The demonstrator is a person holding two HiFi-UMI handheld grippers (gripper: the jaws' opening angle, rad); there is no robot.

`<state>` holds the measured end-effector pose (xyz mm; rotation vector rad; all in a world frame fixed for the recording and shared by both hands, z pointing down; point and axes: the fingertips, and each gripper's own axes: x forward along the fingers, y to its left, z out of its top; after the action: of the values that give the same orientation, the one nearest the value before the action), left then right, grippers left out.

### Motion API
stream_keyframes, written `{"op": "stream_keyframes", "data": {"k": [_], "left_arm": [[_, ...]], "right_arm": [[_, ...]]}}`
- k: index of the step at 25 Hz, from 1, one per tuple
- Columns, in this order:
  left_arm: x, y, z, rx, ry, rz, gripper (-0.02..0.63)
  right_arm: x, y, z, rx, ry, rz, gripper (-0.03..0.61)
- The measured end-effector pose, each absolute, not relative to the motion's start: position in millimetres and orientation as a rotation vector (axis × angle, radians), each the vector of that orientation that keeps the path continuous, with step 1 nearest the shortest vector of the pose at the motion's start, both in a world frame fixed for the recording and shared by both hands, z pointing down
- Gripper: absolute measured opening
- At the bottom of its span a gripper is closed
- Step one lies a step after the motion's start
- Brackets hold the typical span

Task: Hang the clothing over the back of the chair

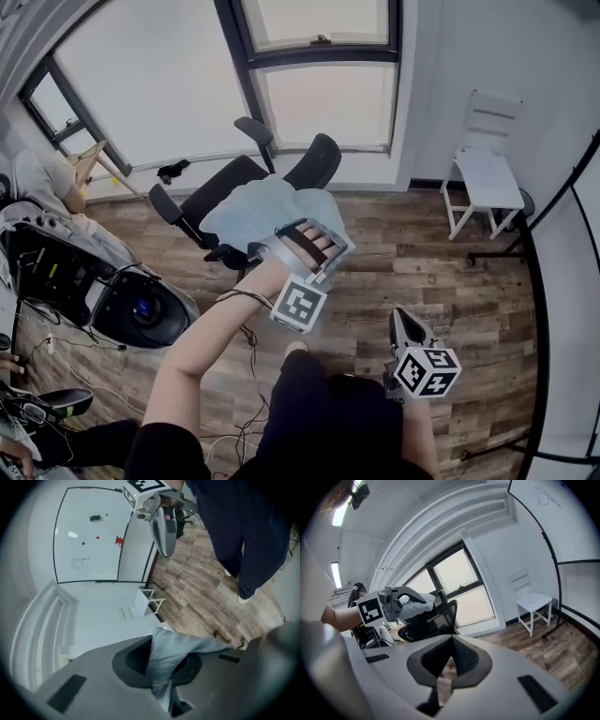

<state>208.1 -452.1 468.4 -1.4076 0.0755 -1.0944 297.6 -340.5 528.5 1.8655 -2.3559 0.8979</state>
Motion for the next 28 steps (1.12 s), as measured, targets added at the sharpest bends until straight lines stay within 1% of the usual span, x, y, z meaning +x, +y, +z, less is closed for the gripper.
{"op": "stream_keyframes", "data": {"k": [1, 2, 3, 4, 5, 14, 23, 28], "left_arm": [[208, -451, 470, -1.41, 0.067, -1.088, 0.014], [210, -449, 472, -1.419, 0.061, -1.074, 0.033], [212, -447, 473, -1.424, 0.058, -1.06, 0.116], [213, -446, 473, -1.419, 0.06, -1.05, 0.183], [214, -446, 472, -1.411, 0.067, -1.046, 0.207], [200, -455, 476, -1.464, 0.14, -1.124, 0.23], [187, -463, 473, -1.703, 0.361, -1.137, 0.232], [164, -458, 478, -1.925, 0.518, -1.148, 0.232]], "right_arm": [[297, -341, 530, 1.866, -2.356, 0.9, -0.002], [296, -342, 530, 1.866, -2.356, 0.901, 0.0], [296, -342, 531, 1.865, -2.357, 0.902, -0.002], [295, -341, 531, 1.863, -2.358, 0.902, 0.0], [295, -341, 531, 1.861, -2.36, 0.903, 0.0], [293, -341, 531, 1.84, -2.373, 0.902, 0.0], [296, -338, 533, 1.828, -2.375, 0.91, 0.0], [293, -338, 533, 1.808, -2.382, 0.912, 0.0]]}}
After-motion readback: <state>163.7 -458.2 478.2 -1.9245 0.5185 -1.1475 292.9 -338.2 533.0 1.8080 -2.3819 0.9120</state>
